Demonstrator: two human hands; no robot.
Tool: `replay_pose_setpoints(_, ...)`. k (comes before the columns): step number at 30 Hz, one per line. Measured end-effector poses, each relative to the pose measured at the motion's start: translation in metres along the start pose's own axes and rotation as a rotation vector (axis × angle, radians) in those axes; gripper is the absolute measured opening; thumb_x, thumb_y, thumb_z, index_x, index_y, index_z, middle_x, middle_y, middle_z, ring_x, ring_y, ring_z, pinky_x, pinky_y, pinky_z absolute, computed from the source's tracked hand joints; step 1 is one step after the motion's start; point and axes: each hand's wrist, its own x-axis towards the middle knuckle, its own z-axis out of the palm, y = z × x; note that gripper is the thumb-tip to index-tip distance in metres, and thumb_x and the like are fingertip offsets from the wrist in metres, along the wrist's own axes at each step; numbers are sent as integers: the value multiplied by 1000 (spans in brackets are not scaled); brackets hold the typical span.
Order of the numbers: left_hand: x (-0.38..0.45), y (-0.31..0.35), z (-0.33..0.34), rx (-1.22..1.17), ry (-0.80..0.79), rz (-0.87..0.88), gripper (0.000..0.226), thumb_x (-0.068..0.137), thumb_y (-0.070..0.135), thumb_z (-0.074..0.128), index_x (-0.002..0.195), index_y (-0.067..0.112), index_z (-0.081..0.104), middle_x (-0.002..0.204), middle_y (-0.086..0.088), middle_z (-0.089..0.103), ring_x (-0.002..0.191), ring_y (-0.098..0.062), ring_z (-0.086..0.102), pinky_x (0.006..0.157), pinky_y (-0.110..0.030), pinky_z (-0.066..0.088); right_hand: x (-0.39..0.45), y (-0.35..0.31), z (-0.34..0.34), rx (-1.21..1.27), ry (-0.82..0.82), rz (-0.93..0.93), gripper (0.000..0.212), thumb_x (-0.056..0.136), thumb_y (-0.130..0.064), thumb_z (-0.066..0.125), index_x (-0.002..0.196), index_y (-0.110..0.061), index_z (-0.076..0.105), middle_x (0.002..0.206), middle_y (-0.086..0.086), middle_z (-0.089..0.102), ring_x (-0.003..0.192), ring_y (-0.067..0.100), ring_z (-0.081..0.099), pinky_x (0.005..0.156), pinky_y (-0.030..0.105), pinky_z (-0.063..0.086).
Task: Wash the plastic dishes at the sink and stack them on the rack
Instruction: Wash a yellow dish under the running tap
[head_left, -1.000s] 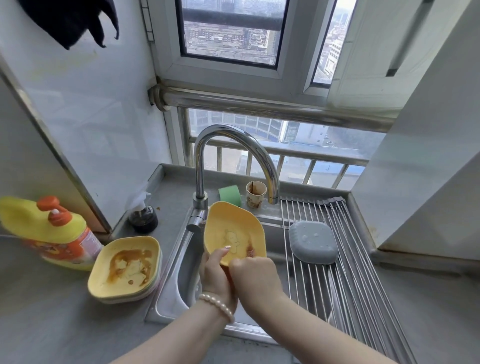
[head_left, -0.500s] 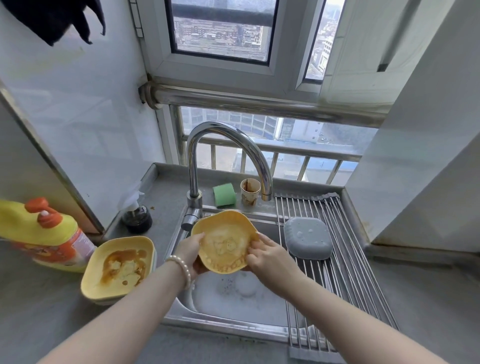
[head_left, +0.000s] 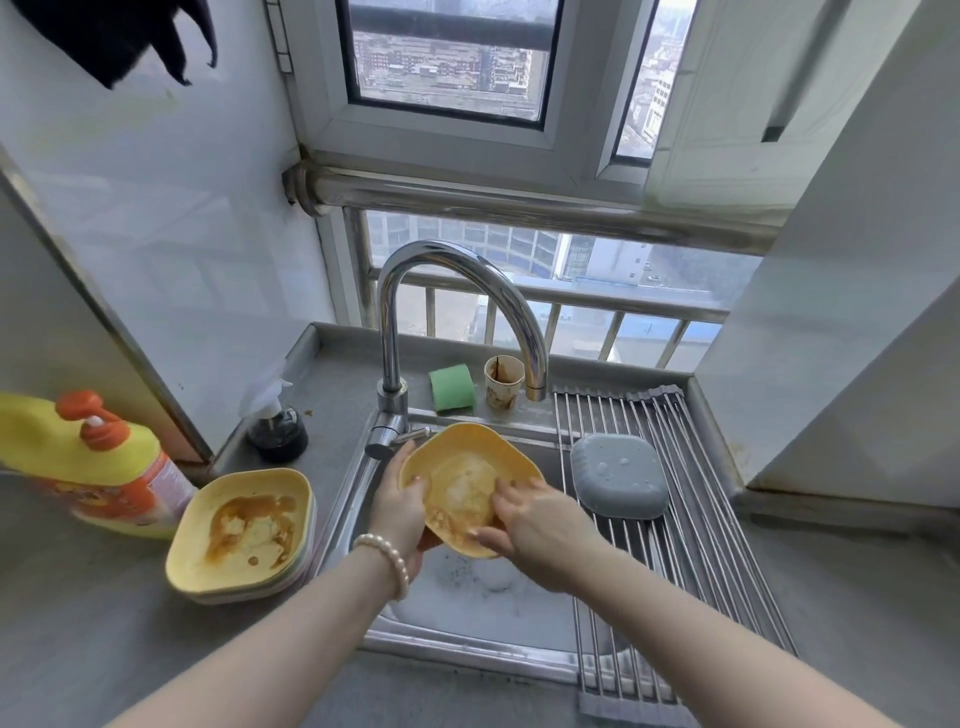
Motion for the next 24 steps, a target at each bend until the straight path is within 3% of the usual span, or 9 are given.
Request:
replay_pose_setpoints(2,-1,-4,1,15,-67,-40,30,103,14,35,118,33,53,114,-13,60,96,-34,63,58,-42,55,9,3,-4,91,-107,123,101,78,-73,-4,152,-7,15,160,11,9,147,22,9,120,36,3)
replay_pose_setpoints(4,-3,-6,6,11,-136,-76,25,104,21,35,115,29,55,109,-11,64,90,-29,64,58,-41,54,20,-2,-4,268,-188,153,86,90,-69,9,153,-11,-4,159,8,-13,147,18,-10,120,37,-4)
replay_pose_setpoints(8,1,-6,8,-99,-177,-94,26,104,26,35,113,18,58,101,-10,67,89,-26,67,69,-42,55,21,-22,-14,453,-244,25,71,99,-56,16,152,-16,-9,155,5,-23,144,16,-20,117,32,-11)
replay_pose_setpoints(10,8,-5,5,-114,-144,-79,27,104,22,36,110,13,61,100,-14,66,92,-31,65,83,-47,54,9,-29,-20,498,-288,-104,73,99,-54,29,152,-19,-7,153,-4,-18,142,10,-17,112,25,-10)
replay_pose_setpoints(12,11,-3,1,-127,-127,-77,30,104,19,34,105,12,63,99,-18,66,89,-33,65,80,-46,54,-2,-26,-17,403,-290,-148,79,94,-52,47,154,-21,5,158,-5,-2,146,12,-2,119,30,3)
replay_pose_setpoints(14,15,-3,-3,-153,-90,-93,30,105,19,33,103,11,61,97,-18,65,86,-33,64,72,-45,53,-10,-17,-12,218,-192,-144,62,93,-47,54,147,-24,35,155,-2,28,143,18,25,113,38,30)
replay_pose_setpoints(16,21,-4,-6,-166,-69,-140,30,105,23,33,106,9,59,101,-20,64,87,-35,63,68,-46,52,-16,-3,-6,222,49,-103,36,91,-44,58,120,-24,65,126,3,64,121,24,54,93,37,47)
replay_pose_setpoints(19,27,-4,-4,-196,-72,-211,33,104,26,34,113,4,56,111,-25,62,93,-38,62,73,-48,52,-20,16,1,601,416,-44,20,79,-35,72,81,-16,75,75,-5,71,72,16,65,68,33,52)
replay_pose_setpoints(24,36,-3,5,-226,-37,-6,10,93,15,53,96,9,60,97,-12,59,82,-20,57,70,-36,49,-11,8,-1,1447,529,194,24,70,6,78,63,-14,67,56,-7,63,56,1,54,58,17,43)
